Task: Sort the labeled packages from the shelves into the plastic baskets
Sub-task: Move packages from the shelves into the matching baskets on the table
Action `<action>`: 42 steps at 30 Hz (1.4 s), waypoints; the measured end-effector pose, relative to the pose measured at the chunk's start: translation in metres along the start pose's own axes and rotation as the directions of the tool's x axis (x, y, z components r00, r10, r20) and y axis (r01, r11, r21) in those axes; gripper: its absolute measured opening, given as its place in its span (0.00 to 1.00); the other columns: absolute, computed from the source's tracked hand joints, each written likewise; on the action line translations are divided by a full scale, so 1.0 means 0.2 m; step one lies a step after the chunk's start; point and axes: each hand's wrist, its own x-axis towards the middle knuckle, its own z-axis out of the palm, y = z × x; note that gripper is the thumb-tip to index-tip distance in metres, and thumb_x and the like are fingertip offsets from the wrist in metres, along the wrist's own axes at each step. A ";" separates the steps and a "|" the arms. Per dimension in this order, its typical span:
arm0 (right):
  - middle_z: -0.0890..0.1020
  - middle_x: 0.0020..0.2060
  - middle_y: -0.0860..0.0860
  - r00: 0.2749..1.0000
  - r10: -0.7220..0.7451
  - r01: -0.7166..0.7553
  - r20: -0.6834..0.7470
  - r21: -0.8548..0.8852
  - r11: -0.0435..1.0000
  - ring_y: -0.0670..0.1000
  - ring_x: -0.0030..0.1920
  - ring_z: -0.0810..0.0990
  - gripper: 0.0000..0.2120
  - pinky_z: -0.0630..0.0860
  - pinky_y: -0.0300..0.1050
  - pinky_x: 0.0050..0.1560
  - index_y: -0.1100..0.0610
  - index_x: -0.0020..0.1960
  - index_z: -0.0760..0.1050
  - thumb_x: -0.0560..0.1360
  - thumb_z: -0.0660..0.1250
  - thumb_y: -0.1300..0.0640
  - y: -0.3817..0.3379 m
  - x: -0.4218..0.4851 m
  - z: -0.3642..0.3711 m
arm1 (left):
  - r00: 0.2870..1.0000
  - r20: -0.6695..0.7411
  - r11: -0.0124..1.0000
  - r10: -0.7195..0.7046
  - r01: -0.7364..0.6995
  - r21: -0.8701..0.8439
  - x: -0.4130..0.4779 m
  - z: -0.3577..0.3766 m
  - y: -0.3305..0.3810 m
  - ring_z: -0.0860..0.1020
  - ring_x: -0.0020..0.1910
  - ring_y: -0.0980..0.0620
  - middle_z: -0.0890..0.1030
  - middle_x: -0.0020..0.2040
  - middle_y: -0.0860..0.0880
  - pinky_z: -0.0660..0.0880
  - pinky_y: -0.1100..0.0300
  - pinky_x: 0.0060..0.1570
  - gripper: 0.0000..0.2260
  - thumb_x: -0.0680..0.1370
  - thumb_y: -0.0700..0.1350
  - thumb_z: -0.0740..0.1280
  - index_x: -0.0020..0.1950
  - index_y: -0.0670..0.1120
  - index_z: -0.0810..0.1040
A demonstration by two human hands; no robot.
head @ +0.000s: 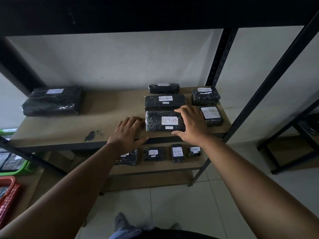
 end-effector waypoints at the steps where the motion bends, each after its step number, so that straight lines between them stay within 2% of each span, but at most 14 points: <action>1: 0.70 0.67 0.49 1.000 -0.004 0.004 -0.015 -0.013 1.000 0.55 0.68 0.69 0.44 0.69 0.56 0.72 0.51 0.74 0.67 0.66 0.81 0.35 0.00 -0.01 0.01 | 1.000 0.003 1.000 -0.006 0.005 0.007 0.00 0.00 0.00 0.70 0.70 0.47 0.70 0.73 0.52 0.70 0.46 0.72 0.28 0.80 0.69 0.63 0.73 0.53 0.69; 7: 0.71 0.68 0.52 0.997 -0.008 0.004 -0.072 -0.064 0.998 0.58 0.70 0.69 0.43 0.68 0.60 0.73 0.55 0.76 0.67 0.69 0.79 0.38 -0.03 -0.04 0.04 | 0.988 -0.053 0.988 -0.144 0.140 -0.071 -0.11 0.00 0.05 0.72 0.70 0.50 0.74 0.71 0.53 0.70 0.49 0.71 0.24 0.81 0.63 0.66 0.72 0.52 0.74; 11: 0.70 0.69 0.52 0.993 0.084 -0.089 -0.086 -0.061 0.994 0.59 0.72 0.68 0.43 0.70 0.64 0.72 0.54 0.76 0.66 0.69 0.79 0.41 -0.10 -0.05 0.05 | 0.973 -0.135 0.976 -0.186 0.168 -0.137 -0.30 0.00 0.05 0.74 0.67 0.51 0.77 0.67 0.53 0.72 0.51 0.68 0.15 0.83 0.55 0.67 0.67 0.51 0.77; 14: 0.71 0.69 0.52 0.993 0.067 -0.072 -0.100 -0.053 0.996 0.58 0.70 0.71 0.42 0.71 0.62 0.69 0.54 0.77 0.67 0.71 0.77 0.37 -0.20 -0.08 0.06 | 0.968 -0.166 0.973 -0.185 0.157 -0.172 -0.44 -0.04 -0.02 0.75 0.65 0.50 0.78 0.65 0.53 0.74 0.48 0.67 0.13 0.81 0.50 0.70 0.64 0.51 0.78; 17: 0.73 0.66 0.52 0.988 0.020 -0.017 -0.155 0.018 1.000 0.57 0.66 0.73 0.40 0.73 0.59 0.66 0.55 0.74 0.71 0.71 0.74 0.33 -0.38 -0.10 0.09 | 0.946 -0.210 0.957 -0.247 0.205 -0.205 -0.60 -0.11 -0.13 0.76 0.63 0.48 0.79 0.62 0.53 0.75 0.47 0.66 0.12 0.79 0.47 0.73 0.62 0.52 0.78; 20: 0.75 0.61 0.52 0.980 -0.022 0.038 -0.197 0.075 0.996 0.57 0.61 0.76 0.38 0.74 0.57 0.59 0.56 0.70 0.74 0.70 0.75 0.33 -0.64 -0.11 0.14 | 0.904 -0.257 0.926 -0.342 0.279 -0.253 -0.81 -0.19 -0.25 0.78 0.59 0.47 0.80 0.57 0.53 0.77 0.46 0.59 0.10 0.78 0.47 0.73 0.58 0.52 0.80; 23: 0.75 0.59 0.51 0.981 -0.092 0.108 -0.171 0.085 0.991 0.57 0.59 0.76 0.38 0.75 0.56 0.56 0.54 0.68 0.75 0.68 0.76 0.32 -0.95 -0.12 0.20 | 0.876 -0.243 0.897 -0.416 0.351 -0.270 -1.10 -0.28 -0.40 0.78 0.55 0.45 0.80 0.54 0.53 0.78 0.46 0.55 0.09 0.77 0.50 0.70 0.56 0.52 0.81; 27: 0.76 0.59 0.50 0.976 -0.190 0.203 -0.107 0.131 0.970 0.56 0.57 0.77 0.38 0.76 0.56 0.56 0.53 0.68 0.75 0.67 0.75 0.31 -1.39 -0.14 0.31 | 0.833 -0.251 0.865 -0.493 0.437 -0.248 -1.58 -0.42 -0.59 0.80 0.49 0.46 0.80 0.50 0.51 0.80 0.50 0.48 0.05 0.77 0.44 0.75 0.51 0.49 0.83; 31: 0.76 0.59 0.49 0.971 -0.222 0.235 -0.085 0.190 0.953 0.55 0.58 0.77 0.39 0.77 0.56 0.54 0.52 0.68 0.76 0.65 0.75 0.31 -1.82 -0.17 0.47 | 0.748 -0.211 0.774 -0.630 0.580 -0.256 -2.11 -0.49 -0.77 0.81 0.51 0.47 0.79 0.57 0.52 0.81 0.52 0.49 0.09 0.77 0.47 0.75 0.57 0.52 0.83; 36: 0.77 0.57 0.51 0.970 -0.225 0.242 -0.093 0.270 0.932 0.58 0.56 0.78 0.40 0.77 0.57 0.56 0.53 0.67 0.77 0.64 0.77 0.32 -2.33 -0.22 0.67 | 0.656 -0.172 0.673 -0.735 0.677 -0.299 -2.64 -0.58 -0.92 0.81 0.44 0.52 0.76 0.54 0.58 0.79 0.54 0.46 0.05 0.79 0.49 0.73 0.53 0.57 0.82; 39: 0.77 0.56 0.51 0.969 -0.234 0.246 -0.074 0.303 0.921 0.59 0.56 0.78 0.40 0.77 0.57 0.54 0.53 0.66 0.77 0.63 0.77 0.32 -2.60 -0.25 0.76 | 0.629 -0.160 0.642 -0.761 0.697 -0.318 -2.86 -0.63 -1.02 0.81 0.47 0.57 0.77 0.55 0.58 0.78 0.56 0.50 0.06 0.78 0.49 0.75 0.53 0.56 0.82; 42: 0.77 0.57 0.50 0.966 -0.256 0.254 -0.037 0.321 0.912 0.58 0.56 0.78 0.39 0.77 0.56 0.54 0.52 0.66 0.76 0.63 0.76 0.31 -2.84 -0.26 0.83 | 0.605 -0.162 0.620 -0.780 0.710 -0.333 -3.02 -0.64 -1.11 0.79 0.50 0.56 0.75 0.56 0.58 0.77 0.57 0.51 0.08 0.78 0.49 0.75 0.55 0.56 0.82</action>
